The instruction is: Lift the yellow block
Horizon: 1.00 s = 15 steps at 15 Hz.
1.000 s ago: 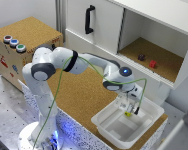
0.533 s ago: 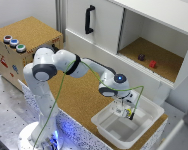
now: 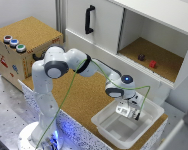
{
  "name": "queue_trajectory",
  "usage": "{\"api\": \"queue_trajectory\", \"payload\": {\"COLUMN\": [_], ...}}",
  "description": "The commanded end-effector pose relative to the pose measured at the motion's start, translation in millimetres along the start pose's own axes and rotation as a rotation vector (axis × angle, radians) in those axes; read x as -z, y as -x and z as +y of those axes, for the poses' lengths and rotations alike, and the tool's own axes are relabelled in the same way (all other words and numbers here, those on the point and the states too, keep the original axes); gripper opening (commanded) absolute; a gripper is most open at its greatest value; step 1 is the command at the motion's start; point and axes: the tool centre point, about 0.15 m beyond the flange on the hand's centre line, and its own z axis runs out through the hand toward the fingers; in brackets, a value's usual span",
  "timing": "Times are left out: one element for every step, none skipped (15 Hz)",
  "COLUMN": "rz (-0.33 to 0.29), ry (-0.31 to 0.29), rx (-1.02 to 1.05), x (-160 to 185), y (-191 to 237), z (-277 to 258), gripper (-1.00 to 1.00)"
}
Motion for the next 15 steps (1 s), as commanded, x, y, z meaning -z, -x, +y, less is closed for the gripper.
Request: {"api": "queue_trajectory", "payload": {"rz": [0.012, 0.015, 0.022, 0.025, 0.026, 0.024, 0.024, 0.027, 0.043, 0.061, 0.085, 0.105, 0.128, 0.157, 0.187], "ry": [-0.104, -0.1, -0.092, -0.083, -0.071, -0.048, -0.045, -0.029, -0.012, -0.007, -0.001, 0.008, 0.011, 0.022, 0.028], "rx": [0.001, 0.002, 0.002, 0.001, 0.002, 0.014, 0.018, 0.021, 0.02, 0.012, 0.005, 0.003, -0.004, -0.009, -0.014], "x": [-12, -10, -8, -3, 1, 7, 11, 19, 29, 40, 53, 63, 75, 88, 104], "y": [0, 0, -1, 0, 2, 5, 6, 8, 7, 4, 0, -4, -10, -17, -25], "z": [10, 10, 10, 9, 8, 5, 3, 0, -3, -5, -7, -9, -10, -11, -12], "gripper": [-1.0, -1.0, -1.0, -1.0, -1.0, -1.0, -1.0, -1.0, -1.0, -1.0, -1.0, -1.0, -1.0, -1.0, -1.0]}}
